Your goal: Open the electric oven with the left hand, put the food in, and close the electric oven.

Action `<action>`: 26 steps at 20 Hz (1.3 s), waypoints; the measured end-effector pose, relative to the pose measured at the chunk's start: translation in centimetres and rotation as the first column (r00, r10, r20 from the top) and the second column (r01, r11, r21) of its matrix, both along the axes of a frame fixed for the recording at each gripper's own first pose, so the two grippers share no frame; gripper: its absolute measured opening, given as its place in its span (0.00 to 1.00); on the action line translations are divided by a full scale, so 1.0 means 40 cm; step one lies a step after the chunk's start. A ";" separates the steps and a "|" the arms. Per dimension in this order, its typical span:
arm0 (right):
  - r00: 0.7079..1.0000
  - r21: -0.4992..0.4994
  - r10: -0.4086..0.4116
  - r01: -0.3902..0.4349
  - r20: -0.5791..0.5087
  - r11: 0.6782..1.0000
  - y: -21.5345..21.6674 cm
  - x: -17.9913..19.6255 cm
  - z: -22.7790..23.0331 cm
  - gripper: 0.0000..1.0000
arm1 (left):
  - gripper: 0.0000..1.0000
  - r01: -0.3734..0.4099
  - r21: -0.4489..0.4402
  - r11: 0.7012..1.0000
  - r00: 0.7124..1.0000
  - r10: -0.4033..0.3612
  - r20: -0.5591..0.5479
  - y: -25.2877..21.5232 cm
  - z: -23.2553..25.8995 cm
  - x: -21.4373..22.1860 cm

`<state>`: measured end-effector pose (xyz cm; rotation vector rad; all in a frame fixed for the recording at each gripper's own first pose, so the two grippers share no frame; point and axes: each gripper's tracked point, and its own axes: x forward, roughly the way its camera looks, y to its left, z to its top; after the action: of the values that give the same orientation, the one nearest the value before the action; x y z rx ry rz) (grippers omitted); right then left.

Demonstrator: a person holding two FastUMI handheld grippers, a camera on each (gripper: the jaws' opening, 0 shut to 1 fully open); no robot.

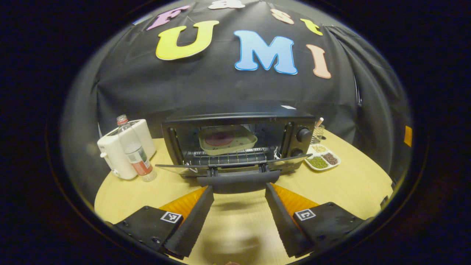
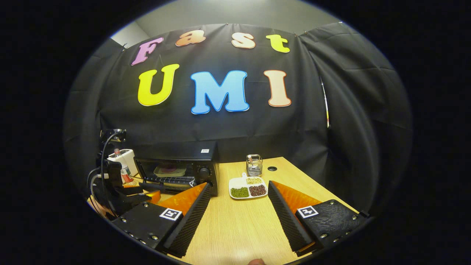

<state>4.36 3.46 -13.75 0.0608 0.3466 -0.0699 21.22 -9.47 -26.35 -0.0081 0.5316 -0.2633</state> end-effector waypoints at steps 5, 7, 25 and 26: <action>1.000 0.004 -0.030 0.030 -0.008 1.000 -0.018 0.000 -0.009 0.99 | 0.96 0.019 0.017 1.000 0.999 -0.019 0.038 0.001 0.027 0.046; 0.999 0.004 -0.036 0.036 -0.015 0.999 -0.021 0.004 -0.017 0.98 | 1.00 0.018 0.006 1.000 0.999 -0.018 0.044 -0.005 0.037 0.064; 0.977 0.012 0.105 -0.109 0.186 0.994 -0.103 -0.051 0.164 0.98 | 1.00 -0.103 -0.094 0.990 0.910 0.132 0.393 0.008 0.548 -0.222; 0.973 0.009 0.117 -0.122 0.197 0.993 -0.112 -0.069 0.175 0.98 | 0.95 -0.123 -0.093 0.988 0.902 0.150 0.405 0.010 0.570 -0.271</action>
<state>1.60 -1.03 -6.76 0.0673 0.1532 0.0591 10.39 -9.08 -3.53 -0.0525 0.1003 -0.1376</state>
